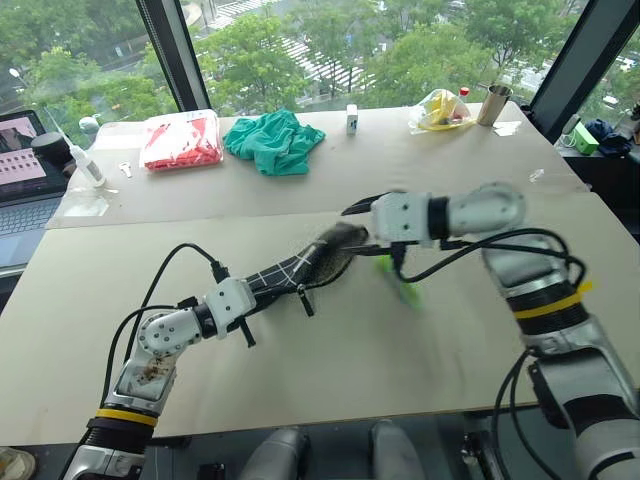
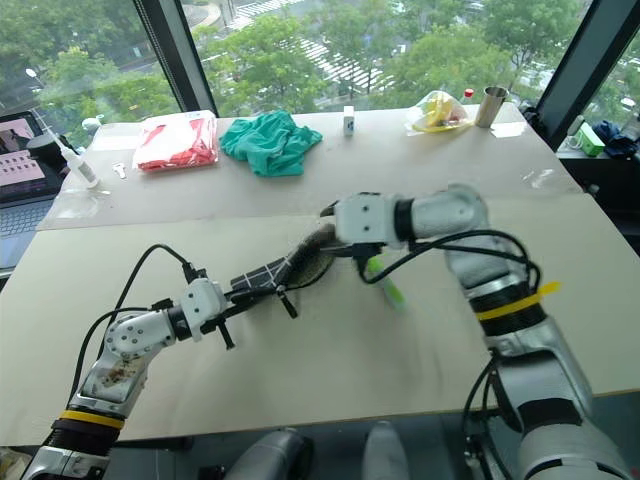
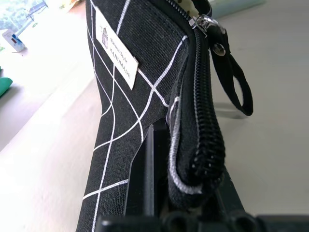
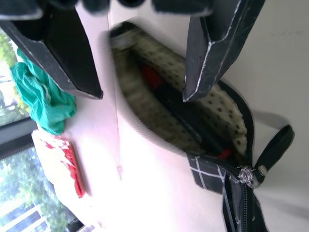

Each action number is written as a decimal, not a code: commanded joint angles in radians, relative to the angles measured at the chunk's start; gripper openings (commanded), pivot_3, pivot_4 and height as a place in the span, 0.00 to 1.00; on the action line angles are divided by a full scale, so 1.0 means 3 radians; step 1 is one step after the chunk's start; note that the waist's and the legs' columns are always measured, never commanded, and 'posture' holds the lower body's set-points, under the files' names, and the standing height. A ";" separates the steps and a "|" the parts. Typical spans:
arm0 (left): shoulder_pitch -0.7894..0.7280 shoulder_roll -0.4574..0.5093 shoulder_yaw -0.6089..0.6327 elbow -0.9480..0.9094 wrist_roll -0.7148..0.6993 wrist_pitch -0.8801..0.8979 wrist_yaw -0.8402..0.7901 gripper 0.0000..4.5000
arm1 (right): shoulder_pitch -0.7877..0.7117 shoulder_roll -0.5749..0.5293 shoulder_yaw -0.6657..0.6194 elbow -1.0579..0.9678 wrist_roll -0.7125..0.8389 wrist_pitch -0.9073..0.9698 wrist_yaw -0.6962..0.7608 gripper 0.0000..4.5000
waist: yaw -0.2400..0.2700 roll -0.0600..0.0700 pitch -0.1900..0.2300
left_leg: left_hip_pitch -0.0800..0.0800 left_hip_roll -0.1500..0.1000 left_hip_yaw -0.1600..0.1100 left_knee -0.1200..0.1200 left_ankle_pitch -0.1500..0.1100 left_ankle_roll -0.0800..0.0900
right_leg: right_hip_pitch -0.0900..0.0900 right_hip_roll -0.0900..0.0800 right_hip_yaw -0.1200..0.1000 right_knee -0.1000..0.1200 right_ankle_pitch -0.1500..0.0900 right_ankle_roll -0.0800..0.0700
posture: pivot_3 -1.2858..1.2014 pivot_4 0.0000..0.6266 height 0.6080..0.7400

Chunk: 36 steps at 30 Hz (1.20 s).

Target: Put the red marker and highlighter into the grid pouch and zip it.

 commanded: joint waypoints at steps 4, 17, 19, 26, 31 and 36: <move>-0.0008 0.0002 0.0073 -0.0118 -0.0087 0.0029 0.0063 0.00 | 0.0359 -0.0321 -0.0425 -0.0150 0.0443 0.0802 0.0081 0.66 | 0.0001 0.0000 0.0000 | 0.0000 0.0001 0.0003 0.0001 -0.0001 0.0001 | 0.0001 -0.0002 0.0002 -0.0001 0.0000 0.0000 | 0.52 0.24 1.00; 0.0049 0.0027 0.0110 -0.0120 -0.0113 0.0023 0.0082 0.00 | 0.0894 0.0103 -0.0604 -0.1096 0.0498 0.3467 -0.1453 0.66 | 0.0010 0.0000 0.0000 | -0.0008 0.0005 0.0010 0.0004 -0.0002 0.0003 | -0.0005 -0.0004 0.0004 -0.0002 0.0003 -0.0004 | 0.52 0.24 1.00; 0.0007 0.0017 0.0103 -0.0081 -0.0110 0.0017 0.0080 0.00 | 0.0974 0.0117 -0.0552 -0.1261 0.0537 0.3682 -0.1533 0.66 | 0.0011 0.0000 0.0000 | -0.0007 0.0005 0.0011 0.0004 -0.0002 0.0003 | -0.0005 -0.0004 0.0004 -0.0002 0.0003 -0.0004 | 0.52 0.24 1.00; -0.0022 -0.0031 0.0073 -0.0045 -0.0094 -0.0002 0.0098 0.00 | 0.1127 -0.0050 -0.0161 -0.1400 0.0343 0.3699 -0.1800 0.66 | 0.0011 0.0000 0.0000 | -0.0006 0.0005 0.0011 0.0004 -0.0002 0.0003 | -0.0004 -0.0004 0.0003 -0.0001 0.0003 -0.0004 | 0.52 0.24 1.00; -0.0017 -0.0049 0.0082 -0.0050 -0.0090 0.0000 0.0117 0.00 | 0.1217 -0.0067 0.0086 -0.1268 0.0222 0.3538 -0.1914 0.66 | 0.0004 0.0000 0.0000 | -0.0004 0.0006 0.0012 0.0004 -0.0002 0.0003 | -0.0002 -0.0003 0.0003 -0.0002 0.0004 -0.0004 | 0.52 0.24 1.00; -0.0002 -0.0054 0.0088 -0.0059 -0.0085 -0.0004 0.0132 0.00 | 0.1220 -0.0020 0.0123 -0.1151 0.0209 0.3473 -0.1949 0.43 | 0.0004 -0.0007 -0.0004 | 0.0005 0.0008 0.0013 0.0004 -0.0002 0.0003 | 0.0007 -0.0001 0.0003 -0.0002 0.0004 -0.0005 | 0.52 0.24 1.00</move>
